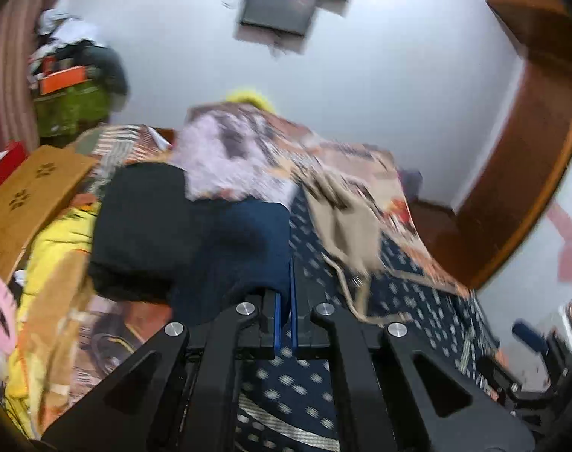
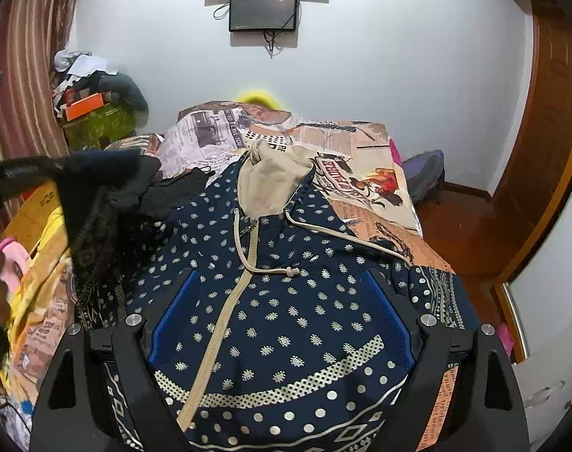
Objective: Fold large clothes
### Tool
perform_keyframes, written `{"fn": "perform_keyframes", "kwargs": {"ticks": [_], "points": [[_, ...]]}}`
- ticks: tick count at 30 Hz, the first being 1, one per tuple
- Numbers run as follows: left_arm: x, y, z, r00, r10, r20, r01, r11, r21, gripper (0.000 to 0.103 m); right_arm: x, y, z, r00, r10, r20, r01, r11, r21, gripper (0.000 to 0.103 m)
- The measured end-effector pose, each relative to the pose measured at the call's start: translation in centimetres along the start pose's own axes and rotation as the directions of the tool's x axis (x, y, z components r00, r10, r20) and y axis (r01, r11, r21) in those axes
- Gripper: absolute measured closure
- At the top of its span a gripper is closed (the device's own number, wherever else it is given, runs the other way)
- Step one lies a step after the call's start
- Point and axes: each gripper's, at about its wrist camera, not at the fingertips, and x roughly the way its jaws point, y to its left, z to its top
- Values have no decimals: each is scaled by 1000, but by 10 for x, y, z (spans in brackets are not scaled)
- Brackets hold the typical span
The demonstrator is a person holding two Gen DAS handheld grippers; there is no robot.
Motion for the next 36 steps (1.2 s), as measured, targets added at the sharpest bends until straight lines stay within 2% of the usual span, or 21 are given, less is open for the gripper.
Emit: {"fn": "perform_keyframes", "kwargs": {"ticks": [3,7,9,12,15,19,20,21,23,24,27,31,33,36], "points": [[20,-24,-20,997,-26,-76,31,998,62,101,0,-3,-3,1000,-6,-7,6,1000,-6,18],[46,-47,-55,978,-50,-201,75,990,116,101,2,-8,-7,1000,-9,-21,9,1000,0,18],[58,-54,-73,961,-58,-269,98,986,137,101,2,-10,-9,1000,-11,-25,11,1000,1,18],[76,-59,-100,925,-64,-374,129,980,153,101,1,-12,-11,999,-20,-29,20,1000,1,18],[82,-61,-120,909,-41,-415,126,976,179,99,1,-13,-12,999,-25,-36,25,1000,-2,18],[73,-60,-125,913,-38,-406,130,971,202,93,2,-12,-14,999,-33,-38,32,999,-14,18],[70,-61,-124,915,-40,-402,133,970,206,88,3,-11,-14,999,-34,-39,33,999,-16,18],[67,-61,-124,918,-36,-395,129,969,212,78,3,-10,-13,999,-34,-41,33,999,-18,18],[54,-58,-118,929,-26,-368,118,966,229,62,4,-8,-12,999,-30,-42,29,999,-25,18],[45,-56,-115,938,-29,-344,116,964,237,57,5,-6,-11,999,-26,-41,25,999,-30,18],[26,-49,-104,957,-20,-289,97,962,254,50,6,3,-6,999,-12,-32,10,998,-60,18],[-6,-23,-86,983,19,-185,27,971,239,43,9,22,4,999,33,-24,-36,993,-113,18],[-15,-8,-75,988,47,-145,-15,977,215,40,11,34,9,998,65,-26,-68,988,-140,18],[-33,24,-62,989,127,-73,-113,979,170,39,18,55,16,992,122,-40,-128,974,-188,18]]}}
